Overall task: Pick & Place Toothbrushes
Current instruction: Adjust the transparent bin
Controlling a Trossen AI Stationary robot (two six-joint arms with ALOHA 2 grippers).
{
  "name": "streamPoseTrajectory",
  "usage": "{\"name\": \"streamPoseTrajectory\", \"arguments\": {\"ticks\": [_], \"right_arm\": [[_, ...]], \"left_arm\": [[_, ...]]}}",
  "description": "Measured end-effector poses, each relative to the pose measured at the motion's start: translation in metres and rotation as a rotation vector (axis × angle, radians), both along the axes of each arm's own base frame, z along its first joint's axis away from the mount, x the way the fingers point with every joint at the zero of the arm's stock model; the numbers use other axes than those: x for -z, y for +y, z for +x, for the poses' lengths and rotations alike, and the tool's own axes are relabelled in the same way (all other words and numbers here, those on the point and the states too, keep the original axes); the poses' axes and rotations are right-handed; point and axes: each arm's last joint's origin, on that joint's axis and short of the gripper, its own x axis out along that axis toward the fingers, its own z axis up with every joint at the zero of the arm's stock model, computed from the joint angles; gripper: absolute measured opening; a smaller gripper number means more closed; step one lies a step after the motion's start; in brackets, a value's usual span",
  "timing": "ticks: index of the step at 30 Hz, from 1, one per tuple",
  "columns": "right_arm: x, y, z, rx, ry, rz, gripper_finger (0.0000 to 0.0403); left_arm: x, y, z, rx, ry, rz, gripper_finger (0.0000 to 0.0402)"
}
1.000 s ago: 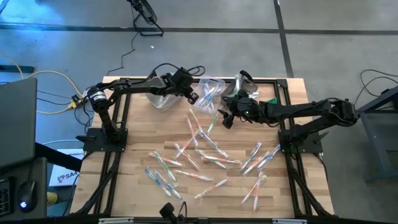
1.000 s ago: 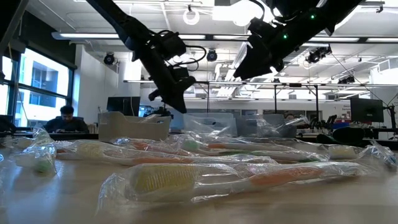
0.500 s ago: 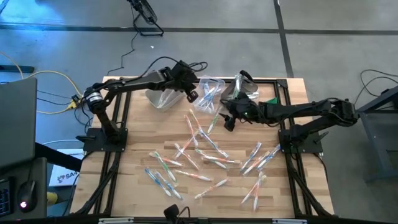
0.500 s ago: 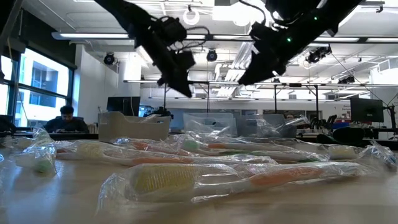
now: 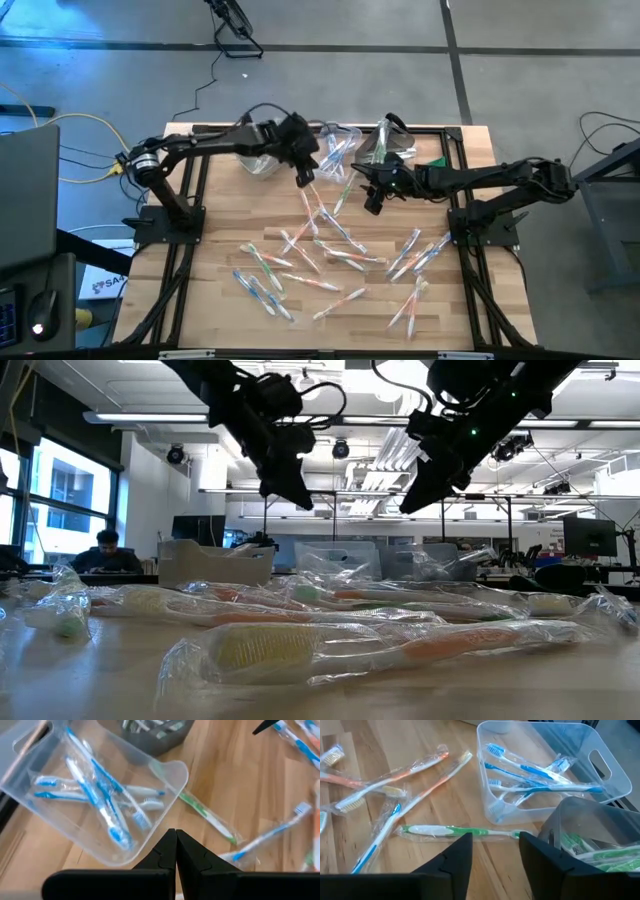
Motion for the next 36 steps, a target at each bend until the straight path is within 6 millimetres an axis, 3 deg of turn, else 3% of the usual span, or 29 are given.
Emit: {"name": "streamPoseTrajectory", "arguments": {"ticks": [7, 14, 19, 28, 36], "right_arm": [[0.000, 0.000, 0.000, 0.000, 0.000, 0.002, 0.0111], [0.000, 0.001, 0.000, -0.017, -0.002, 0.015, 0.0082], [0.000, 0.001, 0.000, -0.018, -0.001, 0.014, 0.0076], [0.000, 0.001, 0.000, 0.010, -0.018, 0.044, 0.0070], [0.004, 0.000, 0.003, 0.041, -0.029, 0.086, 0.0034]], "left_arm": [[0.006, -0.030, 0.014, -0.067, -0.028, 0.067, 0.0000], [0.031, -0.048, 0.015, -0.150, -0.073, 0.082, 0.0000], [0.039, -0.048, 0.014, -0.175, -0.140, 0.069, 0.0000], [0.043, -0.047, 0.011, -0.167, -0.080, 0.143, 0.0000], [0.073, -0.050, -0.002, -0.160, -0.122, 0.158, 0.0000]]}}
